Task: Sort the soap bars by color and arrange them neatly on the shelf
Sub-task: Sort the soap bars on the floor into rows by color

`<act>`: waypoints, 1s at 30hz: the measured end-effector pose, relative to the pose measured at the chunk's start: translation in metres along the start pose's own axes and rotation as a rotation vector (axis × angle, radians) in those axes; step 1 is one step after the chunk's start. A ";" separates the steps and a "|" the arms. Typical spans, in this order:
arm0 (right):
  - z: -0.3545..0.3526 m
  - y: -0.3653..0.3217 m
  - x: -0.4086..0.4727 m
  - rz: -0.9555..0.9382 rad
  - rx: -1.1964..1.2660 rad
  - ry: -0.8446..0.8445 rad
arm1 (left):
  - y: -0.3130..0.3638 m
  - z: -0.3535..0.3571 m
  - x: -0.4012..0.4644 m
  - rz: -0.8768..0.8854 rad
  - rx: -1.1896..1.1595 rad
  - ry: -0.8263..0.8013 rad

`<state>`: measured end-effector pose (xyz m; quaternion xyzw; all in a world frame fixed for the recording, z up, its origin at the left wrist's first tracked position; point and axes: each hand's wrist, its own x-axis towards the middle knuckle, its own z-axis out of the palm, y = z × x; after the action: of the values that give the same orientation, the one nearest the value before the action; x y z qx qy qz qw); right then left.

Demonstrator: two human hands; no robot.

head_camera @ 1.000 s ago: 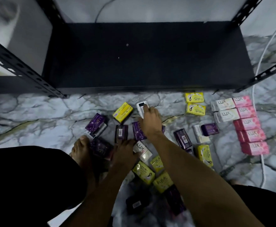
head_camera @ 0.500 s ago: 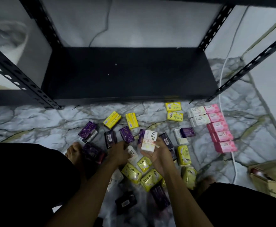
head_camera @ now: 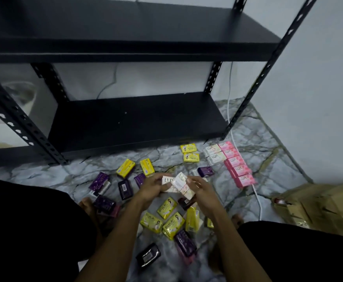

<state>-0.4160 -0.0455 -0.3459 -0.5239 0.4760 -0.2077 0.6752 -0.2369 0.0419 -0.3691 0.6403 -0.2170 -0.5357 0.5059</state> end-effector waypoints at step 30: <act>-0.050 0.032 0.024 0.095 0.316 0.774 | 0.006 0.115 0.037 -0.023 0.192 -0.215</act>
<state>-0.4552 -0.0783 -0.3854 -0.2747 0.6805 -0.4282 0.5273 -0.3269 -0.0380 -0.3708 0.6271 -0.3129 -0.5839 0.4099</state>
